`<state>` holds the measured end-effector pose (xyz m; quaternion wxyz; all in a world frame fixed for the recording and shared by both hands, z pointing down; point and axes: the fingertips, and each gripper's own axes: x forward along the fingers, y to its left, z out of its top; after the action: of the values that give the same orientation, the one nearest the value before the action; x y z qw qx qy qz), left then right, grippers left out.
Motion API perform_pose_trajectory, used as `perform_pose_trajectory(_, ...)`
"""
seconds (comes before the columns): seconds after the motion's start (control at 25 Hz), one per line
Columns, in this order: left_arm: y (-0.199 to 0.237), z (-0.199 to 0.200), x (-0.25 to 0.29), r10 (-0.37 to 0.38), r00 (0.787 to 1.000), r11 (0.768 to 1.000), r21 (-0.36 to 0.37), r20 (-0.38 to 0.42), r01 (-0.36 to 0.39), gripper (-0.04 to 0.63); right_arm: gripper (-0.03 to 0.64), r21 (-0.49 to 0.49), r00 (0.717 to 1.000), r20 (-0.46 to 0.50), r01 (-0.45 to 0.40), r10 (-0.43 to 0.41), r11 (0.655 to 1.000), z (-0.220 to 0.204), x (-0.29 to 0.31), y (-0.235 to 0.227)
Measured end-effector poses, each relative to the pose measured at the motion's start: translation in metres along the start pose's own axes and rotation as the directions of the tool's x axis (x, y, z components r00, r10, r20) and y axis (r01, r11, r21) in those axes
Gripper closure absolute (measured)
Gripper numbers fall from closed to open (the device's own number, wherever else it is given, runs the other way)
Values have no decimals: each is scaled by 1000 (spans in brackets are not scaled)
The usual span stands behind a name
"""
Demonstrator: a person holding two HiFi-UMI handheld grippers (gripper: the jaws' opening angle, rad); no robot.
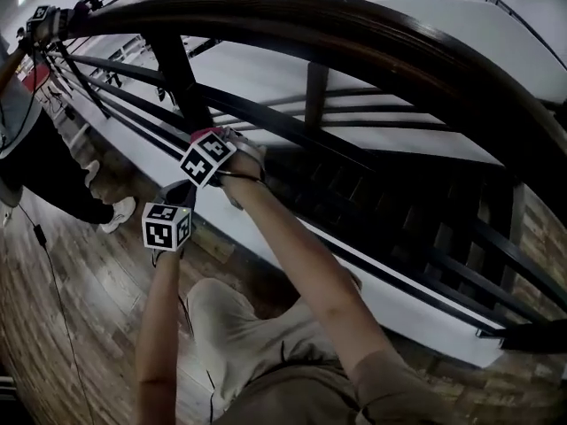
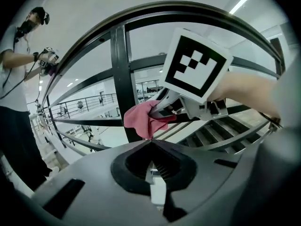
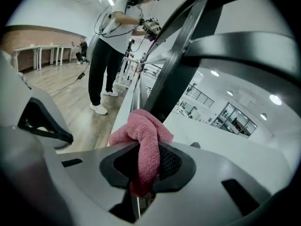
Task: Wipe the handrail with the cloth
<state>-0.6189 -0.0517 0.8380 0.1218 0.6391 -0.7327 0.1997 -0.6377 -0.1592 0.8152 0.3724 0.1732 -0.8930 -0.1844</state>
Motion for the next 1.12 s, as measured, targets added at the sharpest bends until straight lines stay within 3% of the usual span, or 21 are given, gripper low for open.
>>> perform_pose_trajectory(0.28,-65,-2,1,-93,996,996,20,14,92,578,541,136,1000,-14,16,-14,991,-50,-32,-3)
perform_pose_trajectory(0.6,-176,32,-9,-249,967,966,86,52,244,578,541,410,999,-23,33,-26,912,-165,-138,-23)
perform_pose_trajectory(0.84,-268,56,-6,-377,926,911,192,27,365,578,543,484,992,-37,124,-121,866,-253,-207,-49)
perform_pose_trajectory(1.0,-359,62,19,-480,877,852,251,27,459,578,543,532,980,-97,199,-175,823,-349,-249,-75)
perform_pose_trajectory(1.12,-402,61,27,-531,847,816,288,30,502,578,543,542,969,-122,245,-214,804,-394,-268,-86)
